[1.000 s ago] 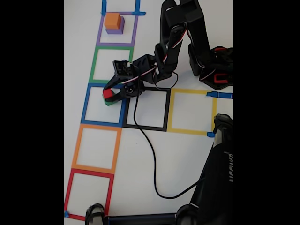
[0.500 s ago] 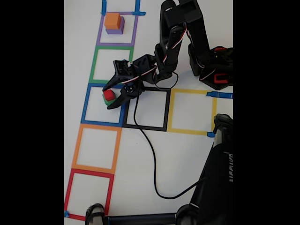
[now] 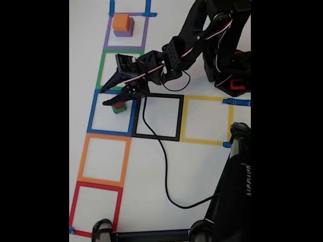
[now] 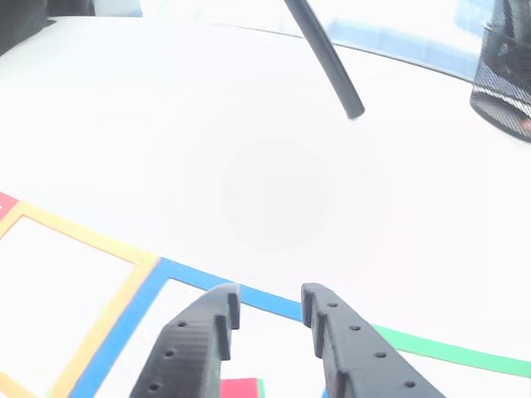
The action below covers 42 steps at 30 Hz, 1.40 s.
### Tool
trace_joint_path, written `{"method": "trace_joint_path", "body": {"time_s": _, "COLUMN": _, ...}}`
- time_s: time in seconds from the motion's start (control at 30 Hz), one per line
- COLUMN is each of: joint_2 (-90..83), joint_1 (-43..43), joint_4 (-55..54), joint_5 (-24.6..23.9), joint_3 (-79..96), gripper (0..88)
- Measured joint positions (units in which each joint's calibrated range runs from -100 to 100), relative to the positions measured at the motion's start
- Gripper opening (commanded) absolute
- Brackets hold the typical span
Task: Tower of hanoi
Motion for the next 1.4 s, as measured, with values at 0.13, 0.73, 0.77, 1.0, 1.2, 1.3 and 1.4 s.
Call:
{"method": "trace_joint_path", "body": {"time_s": 0.13, "joint_2": -16.4, "joint_1": 5.7, "joint_4": 23.1, "joint_5": 0.0, "joint_3": -2.0, "gripper": 1.2}}
{"method": "trace_joint_path", "body": {"time_s": 0.73, "joint_2": -36.6, "joint_1": 45.6, "joint_4": 107.5, "joint_5": 0.0, "joint_3": -59.1, "gripper": 1.6}}
{"method": "trace_joint_path", "body": {"time_s": 0.77, "joint_2": -36.3, "joint_1": 46.3, "joint_4": 108.7, "joint_5": 0.0, "joint_3": -61.5, "gripper": 2.4}}
{"method": "trace_joint_path", "body": {"time_s": 1.0, "joint_2": -37.8, "joint_1": 54.7, "joint_4": 106.2, "joint_5": 0.0, "joint_3": -56.4, "gripper": 22.3}}
{"method": "trace_joint_path", "body": {"time_s": 1.2, "joint_2": -39.1, "joint_1": 60.2, "joint_4": 87.5, "joint_5": 0.0, "joint_3": -36.6, "gripper": 25.4}}
{"method": "trace_joint_path", "body": {"time_s": 1.3, "joint_2": -38.5, "joint_1": 63.2, "joint_4": 75.4, "joint_5": 0.0, "joint_3": -26.4, "gripper": 26.4}}
{"method": "trace_joint_path", "body": {"time_s": 1.4, "joint_2": -37.6, "joint_1": 65.2, "joint_4": 63.2, "joint_5": 0.0, "joint_3": -16.4, "gripper": 27.9}}
